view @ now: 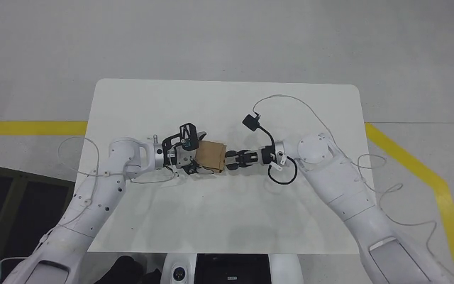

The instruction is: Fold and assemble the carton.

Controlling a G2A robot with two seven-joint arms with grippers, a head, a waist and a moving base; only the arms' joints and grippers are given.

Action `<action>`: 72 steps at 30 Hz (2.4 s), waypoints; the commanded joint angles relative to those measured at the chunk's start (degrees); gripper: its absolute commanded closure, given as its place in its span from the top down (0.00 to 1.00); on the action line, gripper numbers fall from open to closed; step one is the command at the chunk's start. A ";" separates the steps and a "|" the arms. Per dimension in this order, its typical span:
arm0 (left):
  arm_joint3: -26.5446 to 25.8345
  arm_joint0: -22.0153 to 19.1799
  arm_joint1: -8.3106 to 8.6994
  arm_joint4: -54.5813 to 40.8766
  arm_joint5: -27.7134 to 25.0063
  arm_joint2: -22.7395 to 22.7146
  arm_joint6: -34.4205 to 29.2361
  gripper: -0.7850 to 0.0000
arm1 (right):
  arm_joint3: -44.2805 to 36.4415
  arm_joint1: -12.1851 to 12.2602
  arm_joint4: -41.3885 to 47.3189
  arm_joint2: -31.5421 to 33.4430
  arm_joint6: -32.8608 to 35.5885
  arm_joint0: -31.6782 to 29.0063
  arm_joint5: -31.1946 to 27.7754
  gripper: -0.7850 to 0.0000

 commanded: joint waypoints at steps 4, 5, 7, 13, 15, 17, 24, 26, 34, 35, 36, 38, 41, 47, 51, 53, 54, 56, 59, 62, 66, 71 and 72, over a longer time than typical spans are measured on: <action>0.15 0.05 0.02 -0.01 0.03 -0.12 0.02 1.00 | 2.00 -0.76 0.69 -1.47 -0.11 1.42 -0.75 0.00; 0.18 0.07 0.03 -0.07 0.02 -0.13 -0.01 1.00 | 2.31 -0.86 0.76 -1.65 -0.11 1.65 -0.95 0.00; 0.18 0.10 0.03 -0.10 0.00 -0.14 -0.06 1.00 | 2.86 -1.06 1.11 -1.92 -0.11 1.99 -1.32 0.00; 0.15 0.14 0.03 -0.08 0.04 -0.14 -0.05 1.00 | 3.64 -0.82 0.00 -1.04 -0.57 2.75 -1.50 0.00; 0.18 0.12 0.03 -0.09 0.02 -0.16 -0.06 1.00 | 3.42 -0.49 -0.31 -0.33 -0.36 2.38 -1.08 0.00; 0.22 0.11 0.03 -0.08 -0.01 -0.17 -0.05 1.00 | 2.98 -0.18 -0.66 0.18 -0.07 1.83 -0.72 0.00; 0.11 0.13 0.00 -0.18 0.04 -0.08 0.01 1.00 | 1.52 -0.43 0.28 -0.81 0.11 0.64 -0.19 0.00; 0.08 0.12 0.00 -0.06 0.11 -0.08 -0.04 1.00 | 1.70 -0.79 0.66 -1.57 0.03 1.01 -0.43 0.00; 0.38 0.07 0.06 0.06 0.03 -0.31 -0.18 1.00 | 4.71 -2.01 1.66 -3.51 -0.17 3.28 -1.84 0.00; 0.39 0.08 0.07 0.06 0.00 -0.34 -0.17 1.00 | 5.02 -2.03 1.69 -3.45 -0.02 3.49 -2.04 0.00; 0.41 0.07 0.08 0.06 -0.04 -0.39 -0.16 1.00 | 5.17 -2.00 1.67 -3.29 0.06 3.68 -2.09 0.00; 0.56 0.11 0.14 -0.73 -0.58 -0.68 0.03 1.00 | 4.95 -1.79 1.41 -2.68 0.22 3.86 -1.91 0.00; 0.93 0.10 0.38 -3.59 -1.20 -1.08 -1.11 1.00 | 3.56 -1.09 1.04 -1.10 0.66 3.24 -1.80 0.01; 1.63 -0.75 1.65 -16.86 -1.20 -3.22 -4.65 1.00 | -1.24 0.81 0.08 3.30 0.53 -0.10 -3.60 0.29; 1.37 -2.48 2.55 -25.83 -1.01 -5.57 -10.34 1.00 | -4.29 1.97 -1.12 6.62 -1.95 -2.91 -9.25 1.00; 1.45 -3.21 2.84 -28.31 0.41 -6.53 -13.00 1.00 | -5.45 2.55 -2.21 8.70 -4.71 -4.51 -13.19 1.00; 1.40 -3.45 2.93 -29.21 1.16 -6.79 -14.13 1.00 | -5.96 2.82 -3.02 9.64 -6.10 -5.35 -15.09 1.00; 1.44 -4.01 3.12 -29.60 2.72 -7.34 -16.21 1.00 | -7.07 3.36 -4.88 11.86 -9.50 -6.94 -20.47 1.00; 1.66 -4.54 3.38 -28.59 3.57 -8.13 -17.65 1.00 | -7.78 4.28 -11.47 15.65 -14.89 -8.93 -27.83 1.00; 2.94 -4.98 3.69 -28.14 3.93 -9.21 -18.56 1.00 | -9.01 5.33 -21.83 20.43 -20.72 -10.96 -32.31 1.00; 4.25 -5.55 4.21 -28.15 4.34 -10.84 -20.47 1.00 | -14.33 6.57 -36.31 27.41 -28.99 -14.70 -32.93 1.00; 5.37 -6.11 4.75 -28.04 4.72 -12.44 -21.89 1.00 | -21.15 7.68 -52.07 34.33 -37.41 -18.80 -30.89 1.00; 5.57 -6.29 4.81 -27.93 4.78 -12.62 -21.98 1.00 | -22.52 7.83 -55.11 35.47 -39.19 -19.47 -29.81 1.00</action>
